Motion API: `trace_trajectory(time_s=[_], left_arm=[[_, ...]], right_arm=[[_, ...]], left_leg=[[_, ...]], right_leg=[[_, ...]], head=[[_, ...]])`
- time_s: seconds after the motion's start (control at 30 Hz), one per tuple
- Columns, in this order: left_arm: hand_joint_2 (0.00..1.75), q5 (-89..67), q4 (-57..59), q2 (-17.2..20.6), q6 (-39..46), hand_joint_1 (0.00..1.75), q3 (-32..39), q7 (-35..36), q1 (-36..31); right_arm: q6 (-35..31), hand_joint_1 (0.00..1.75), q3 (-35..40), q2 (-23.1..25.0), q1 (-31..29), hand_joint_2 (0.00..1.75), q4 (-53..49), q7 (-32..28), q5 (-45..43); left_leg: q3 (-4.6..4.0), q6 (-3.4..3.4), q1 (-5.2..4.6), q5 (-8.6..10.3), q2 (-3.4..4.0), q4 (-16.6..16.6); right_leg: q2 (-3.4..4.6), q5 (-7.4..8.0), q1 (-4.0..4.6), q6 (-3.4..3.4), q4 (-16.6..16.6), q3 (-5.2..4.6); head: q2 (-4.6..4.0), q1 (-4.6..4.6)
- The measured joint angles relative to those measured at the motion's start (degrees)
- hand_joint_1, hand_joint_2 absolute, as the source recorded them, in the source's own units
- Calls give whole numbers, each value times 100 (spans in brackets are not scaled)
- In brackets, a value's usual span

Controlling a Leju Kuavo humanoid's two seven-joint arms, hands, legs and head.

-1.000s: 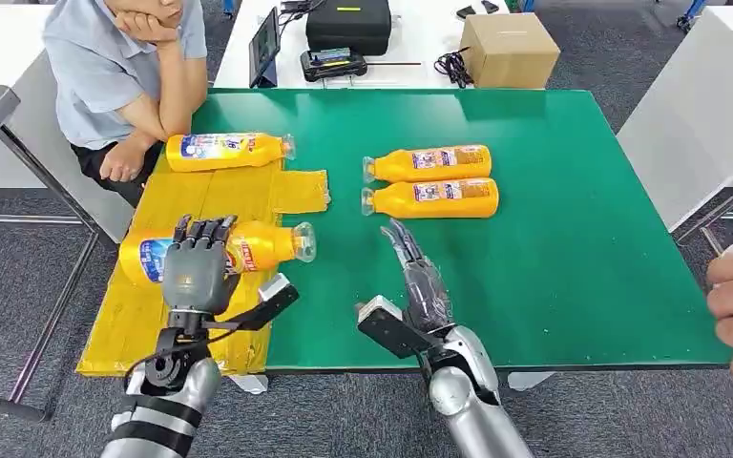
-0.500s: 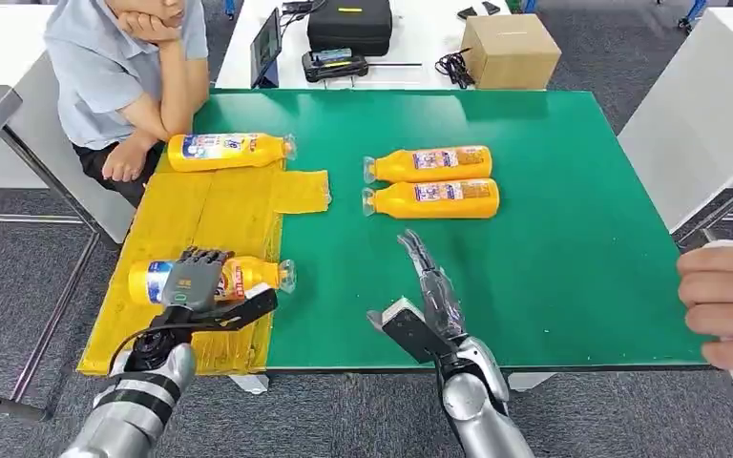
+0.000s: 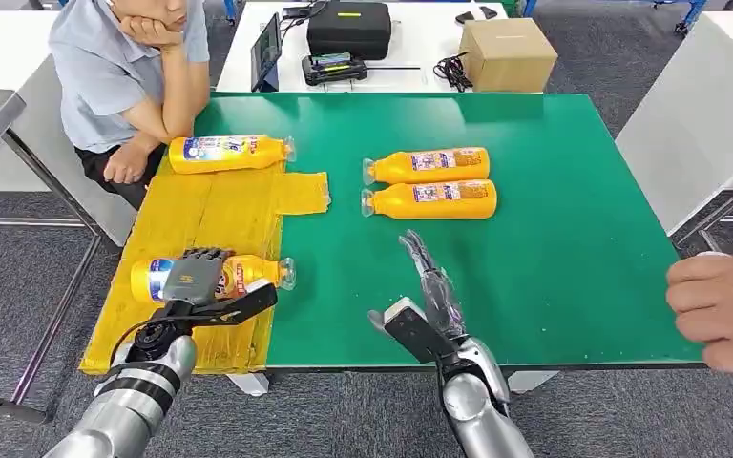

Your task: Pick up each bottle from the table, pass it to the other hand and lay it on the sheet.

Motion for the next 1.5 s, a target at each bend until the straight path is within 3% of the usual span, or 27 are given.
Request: trace_trajectory(time_s=[0.13,0.47,0.7,1.07,1.2,1.37,1.5], left_arm=[[175,-39,94,-13,-70,0,0,136,-72],[175,374,676,-103,-1246,0,70,334,-670],[175,295,831,-267,-614,0,57,179,-654],[175,350,636,-456,-203,0,-223,-206,-449],[175,708,-223,-644,462,0,-478,-793,123],[175,817,-1137,-780,579,0,-802,-890,551],[175,1172,-2014,-874,1421,0,-1036,-1496,966]], right_arm=[[50,0,-2,35,-7,175,37,0,-9],[166,0,-20,79,-223,175,247,-18,-162],[271,0,-46,109,-367,175,439,-68,-240],[297,0,-76,125,-401,175,557,-90,-240],[286,0,-92,125,-366,175,562,-114,-199],[260,0,-96,125,-324,175,566,-120,-168],[-50,0,-136,162,-269,175,546,-249,-166]], left_leg=[[3,-1,0,2,-2,0],[37,-4,-1,7,-17,-1],[41,-2,-2,9,-60,-1],[28,2,-4,11,-56,1],[-13,3,-4,12,-47,4],[-43,3,-4,11,-40,4],[-56,2,-3,10,-39,4]], right_leg=[[-1,0,0,0,0,3],[-11,3,-1,-3,0,43],[-43,-3,-2,-1,-1,55],[-44,-1,-4,1,-1,43],[-40,1,-3,3,0,-1],[-36,1,-3,4,0,-33],[-34,0,-2,4,0,-45]], head=[[0,0],[0,0],[0,0],[0,-2],[0,0],[0,0],[0,2]])
